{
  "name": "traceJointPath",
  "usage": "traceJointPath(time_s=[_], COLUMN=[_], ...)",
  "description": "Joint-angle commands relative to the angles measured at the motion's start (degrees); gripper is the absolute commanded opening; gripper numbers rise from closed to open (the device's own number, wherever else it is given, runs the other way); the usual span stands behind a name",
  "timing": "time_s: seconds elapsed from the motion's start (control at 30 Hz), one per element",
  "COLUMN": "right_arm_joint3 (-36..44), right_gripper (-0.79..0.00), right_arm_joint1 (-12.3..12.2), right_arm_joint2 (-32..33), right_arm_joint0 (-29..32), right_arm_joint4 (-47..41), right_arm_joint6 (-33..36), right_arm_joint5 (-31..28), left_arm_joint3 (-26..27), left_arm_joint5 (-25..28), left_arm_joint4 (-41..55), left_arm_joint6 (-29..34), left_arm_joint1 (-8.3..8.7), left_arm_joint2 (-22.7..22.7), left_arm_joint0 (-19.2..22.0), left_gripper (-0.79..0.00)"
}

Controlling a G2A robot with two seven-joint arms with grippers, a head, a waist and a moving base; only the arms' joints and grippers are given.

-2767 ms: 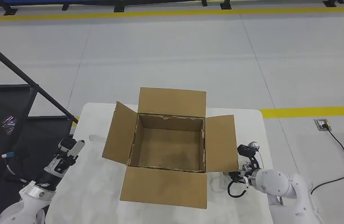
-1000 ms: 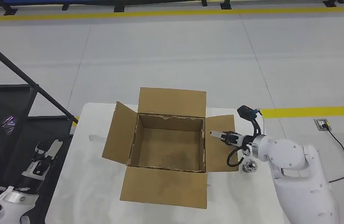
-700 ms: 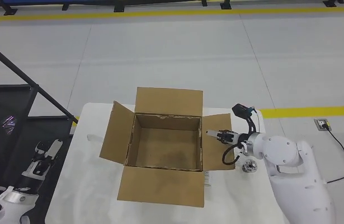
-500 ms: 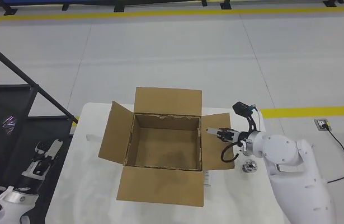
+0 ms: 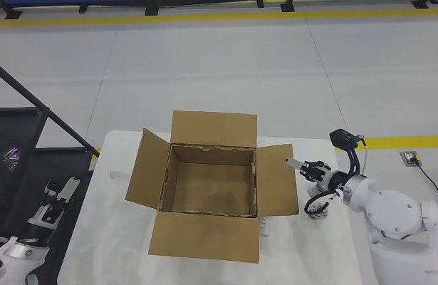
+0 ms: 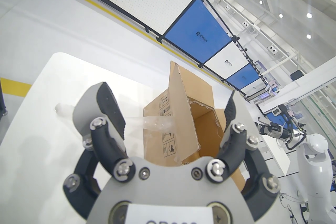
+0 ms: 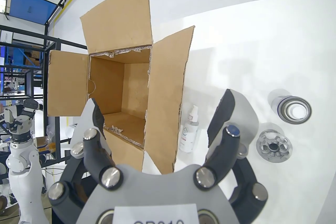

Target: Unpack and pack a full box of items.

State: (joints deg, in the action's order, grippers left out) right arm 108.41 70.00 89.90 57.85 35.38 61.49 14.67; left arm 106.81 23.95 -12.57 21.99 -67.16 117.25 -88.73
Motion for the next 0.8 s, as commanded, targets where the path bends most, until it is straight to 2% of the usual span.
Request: traceJointPath(time_s=[0.0,0.13,0.27,0.43,0.53,0.6,0.77], right_arm_joint3=[0.03,-1.14,-0.27,3.16,4.35,4.36,2.89], right_gripper=[0.0,0.0,0.0,0.0,0.0,0.0,0.0], right_arm_joint1=[0.0,-0.1,-1.15,-2.49,-3.1,-3.42,-3.59], right_arm_joint2=[0.01,0.33,2.54,6.96,7.55,6.32,0.25], right_arm_joint0=[0.02,1.19,5.46,15.0,19.82,21.07,19.64], right_arm_joint4=[0.0,-1.6,-0.74,-1.9,-1.95,0.37,8.19], right_arm_joint6=[0.0,-0.78,2.19,6.24,8.84,10.83,11.36], right_arm_joint5=[0.0,-2.08,-13.46,-27.99,-34.29,-35.56,-32.02], left_arm_joint3=[0.0,0.0,0.0,0.0,0.0,0.0,0.0], left_arm_joint5=[0.0,0.0,0.0,0.0,0.0,0.0,0.0], left_arm_joint4=[0.0,0.0,0.0,0.0,0.0,0.0,0.0], left_arm_joint6=[0.0,0.0,0.0,0.0,0.0,0.0,0.0], left_arm_joint1=[0.0,0.0,0.0,0.0,0.0,0.0,0.0], left_arm_joint2=[0.0,0.0,0.0,0.0,0.0,0.0,0.0], left_arm_joint0=[0.0,0.0,0.0,0.0,0.0,0.0,0.0], left_gripper=[0.0,0.0,0.0,0.0,0.0,0.0,0.0])
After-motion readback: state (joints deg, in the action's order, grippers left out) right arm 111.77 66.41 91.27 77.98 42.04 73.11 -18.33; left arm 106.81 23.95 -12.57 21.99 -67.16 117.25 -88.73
